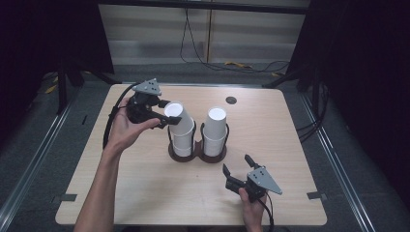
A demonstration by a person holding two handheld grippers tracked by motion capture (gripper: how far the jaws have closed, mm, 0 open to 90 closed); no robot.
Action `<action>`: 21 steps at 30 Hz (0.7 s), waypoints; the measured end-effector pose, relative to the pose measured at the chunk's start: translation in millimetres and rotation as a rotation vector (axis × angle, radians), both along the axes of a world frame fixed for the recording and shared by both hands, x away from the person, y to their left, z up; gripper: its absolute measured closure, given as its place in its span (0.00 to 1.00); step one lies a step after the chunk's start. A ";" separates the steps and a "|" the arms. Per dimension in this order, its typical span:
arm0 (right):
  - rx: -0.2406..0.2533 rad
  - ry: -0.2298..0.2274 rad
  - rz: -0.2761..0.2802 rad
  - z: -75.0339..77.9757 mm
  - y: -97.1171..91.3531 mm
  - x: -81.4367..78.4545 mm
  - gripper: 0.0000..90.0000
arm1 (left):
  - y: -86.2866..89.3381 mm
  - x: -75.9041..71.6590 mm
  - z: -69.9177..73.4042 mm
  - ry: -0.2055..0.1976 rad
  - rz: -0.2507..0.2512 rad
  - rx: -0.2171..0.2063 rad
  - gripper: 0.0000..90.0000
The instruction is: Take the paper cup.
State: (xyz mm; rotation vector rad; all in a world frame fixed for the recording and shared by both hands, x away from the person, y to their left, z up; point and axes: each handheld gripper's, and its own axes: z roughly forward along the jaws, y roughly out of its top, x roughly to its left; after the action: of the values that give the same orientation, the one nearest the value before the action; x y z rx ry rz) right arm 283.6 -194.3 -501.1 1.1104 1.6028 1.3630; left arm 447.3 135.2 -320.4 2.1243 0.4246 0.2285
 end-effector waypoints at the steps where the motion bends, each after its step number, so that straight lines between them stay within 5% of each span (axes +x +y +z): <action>1: 0.000 0.000 0.000 0.0 0.0 0.0 0.16 | 0.8 -0.9 -0.9 0.002 0.002 -0.009 0.38; 11: 0.001 -0.001 -0.003 0.0 0.0 -0.2 0.16 | 8.1 -10.0 -2.9 0.004 0.008 -0.103 0.38; 15: 0.001 -0.003 -0.003 0.0 0.0 -0.2 0.16 | 10.1 -14.5 -1.2 0.014 -0.026 -0.151 0.38; 21: 0.000 -0.004 -0.003 -0.1 -0.2 -0.2 0.16 | 9.9 -23.1 -0.9 -0.010 -0.015 -0.137 0.38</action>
State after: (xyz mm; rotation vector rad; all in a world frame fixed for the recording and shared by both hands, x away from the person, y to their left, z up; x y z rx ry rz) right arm 283.5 -194.5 -501.2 1.1084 1.5977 1.3623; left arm 424.2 145.1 -321.4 1.9904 0.4067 0.1951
